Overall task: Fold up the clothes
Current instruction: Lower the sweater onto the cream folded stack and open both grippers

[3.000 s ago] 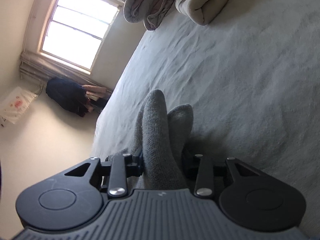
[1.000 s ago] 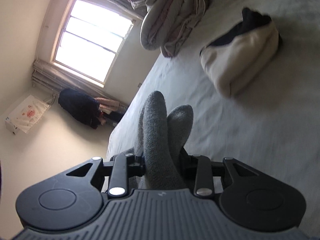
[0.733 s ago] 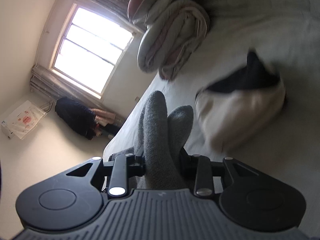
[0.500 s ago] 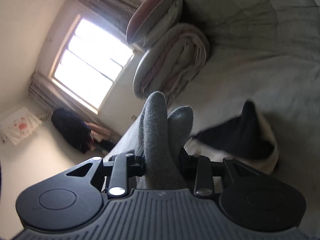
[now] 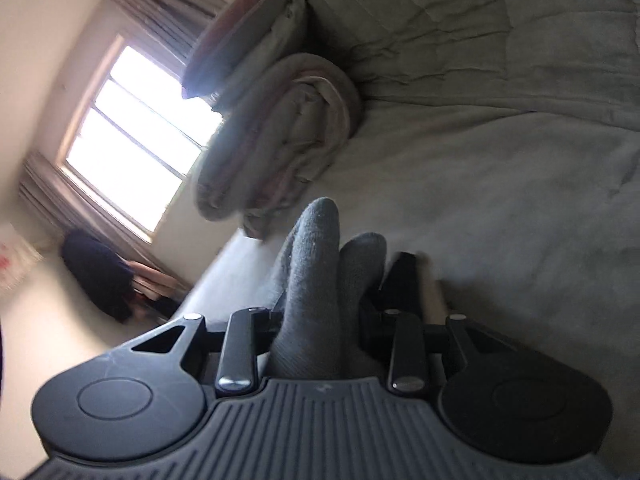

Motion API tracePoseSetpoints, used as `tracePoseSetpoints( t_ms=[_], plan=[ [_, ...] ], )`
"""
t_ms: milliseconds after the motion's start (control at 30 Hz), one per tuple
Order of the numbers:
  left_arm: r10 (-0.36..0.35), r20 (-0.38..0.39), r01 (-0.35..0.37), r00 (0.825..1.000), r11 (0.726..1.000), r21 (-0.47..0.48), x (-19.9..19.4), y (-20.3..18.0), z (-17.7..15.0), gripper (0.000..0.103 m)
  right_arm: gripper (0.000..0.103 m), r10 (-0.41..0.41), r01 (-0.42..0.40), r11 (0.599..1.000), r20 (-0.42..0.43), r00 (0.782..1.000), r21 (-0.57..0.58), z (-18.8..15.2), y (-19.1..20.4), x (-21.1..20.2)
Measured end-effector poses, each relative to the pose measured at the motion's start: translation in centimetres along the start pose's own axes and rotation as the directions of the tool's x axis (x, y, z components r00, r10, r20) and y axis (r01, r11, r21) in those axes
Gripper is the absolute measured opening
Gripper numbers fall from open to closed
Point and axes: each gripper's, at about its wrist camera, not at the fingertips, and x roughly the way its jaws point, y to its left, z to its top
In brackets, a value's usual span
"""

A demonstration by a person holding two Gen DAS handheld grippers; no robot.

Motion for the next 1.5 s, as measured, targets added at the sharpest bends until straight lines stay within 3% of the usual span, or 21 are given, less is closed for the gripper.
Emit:
tracePoseSetpoints(
  t_ms=[133, 200, 300, 367, 400, 467, 533, 700, 767, 833, 933, 1033, 1100, 1167, 1300, 1500],
  plan=[
    [0.002, -0.038, -0.001, 0.999, 0.999, 0.036, 0.0, -0.4, 0.8, 0.037, 0.036, -0.035, 0.036, 0.998, 0.023, 0.999, -0.06, -0.2, 0.0, -0.2],
    [0.034, -0.043, -0.03, 0.999, 0.996, 0.081, -0.3, -1.6, 1.3, 0.037, 0.041, -0.052, 0.055, 0.994, 0.035, 0.998, -0.09, -0.3, 0.0, -0.3],
    [0.057, 0.046, -0.064, 0.997, 0.984, 0.167, -1.9, -3.7, 2.0, 0.036, 0.042, -0.077, 0.084, 0.987, 0.058, 0.995, -0.135, -0.5, 0.0, -0.5],
    [0.009, 0.142, -0.046, 0.99, 0.963, 0.264, -3.3, -5.4, 1.9, 0.024, 0.044, -0.095, 0.116, 0.976, 0.12, 0.988, -0.186, 0.0, 1.1, -1.1],
    [-0.01, 0.148, -0.034, 0.989, 0.956, 0.291, -3.4, -6.0, 1.9, 0.022, 0.043, -0.097, 0.13, 0.968, 0.158, 0.983, -0.216, 0.1, 1.8, -1.6],
    [-0.043, 0.138, -0.006, 0.989, 0.941, 0.337, -3.1, -7.2, 1.7, 0.018, 0.036, -0.097, 0.151, 0.953, 0.207, 0.974, -0.263, 0.4, 2.8, -1.9],
    [-0.04, 0.109, -0.002, 0.993, 0.93, 0.367, -2.1, -7.8, 1.3, 0.013, 0.033, -0.082, 0.141, 0.944, 0.202, 0.976, -0.299, 0.4, 3.5, -1.3],
    [0.037, 0.084, -0.066, 0.996, 0.928, 0.368, 0.8, -6.3, 0.2, 0.011, 0.029, -0.117, 0.162, 0.921, 0.144, 0.983, -0.355, -1.0, 3.3, 1.4],
    [0.083, 0.095, -0.112, 0.992, 0.928, 0.356, 1.8, -4.7, 0.1, 0.002, 0.017, -0.165, 0.205, 0.905, 0.135, 0.977, -0.373, -1.9, 2.2, 2.4],
    [0.07, 0.086, -0.094, 0.994, 0.942, 0.321, 2.3, -3.4, 0.1, 0.002, 0.008, -0.19, 0.233, 0.892, 0.148, 0.971, -0.388, -2.8, 0.9, 2.9],
    [0.063, 0.08, -0.086, 0.995, 0.942, 0.325, 2.5, -3.1, 0.1, 0.003, 0.007, -0.161, 0.212, 0.906, 0.164, 0.973, -0.367, -3.5, -0.7, 2.7],
    [0.086, 0.08, -0.109, 0.993, 0.929, 0.353, 2.3, -3.8, 0.2, 0.003, 0.007, -0.164, 0.217, 0.902, 0.167, 0.972, -0.372, -3.4, -0.2, 2.6],
    [0.094, 0.083, -0.118, 0.992, 0.93, 0.349, 1.8, -4.3, 0.1, 0.002, 0.012, -0.16, 0.209, 0.906, 0.161, 0.974, -0.369, -3.2, 0.6, 1.9],
    [0.096, 0.085, -0.119, 0.992, 0.933, 0.339, 1.0, -4.7, 0.0, 0.003, 0.023, -0.152, 0.199, 0.907, 0.152, 0.977, -0.372, -3.0, 1.5, 1.1],
    [0.124, 0.086, -0.148, 0.989, 0.917, 0.371, -1.1, -5.7, -1.0, 0.004, 0.03, -0.163, 0.207, 0.884, 0.138, 0.977, -0.42, -2.6, 3.8, -1.0],
    [0.21, 0.076, -0.223, 0.975, 0.888, 0.402, -5.3, -7.0, -3.2, 0.017, 0.037, -0.182, 0.212, 0.882, 0.112, 0.977, -0.42, -3.3, 6.7, -4.3]
  ],
)
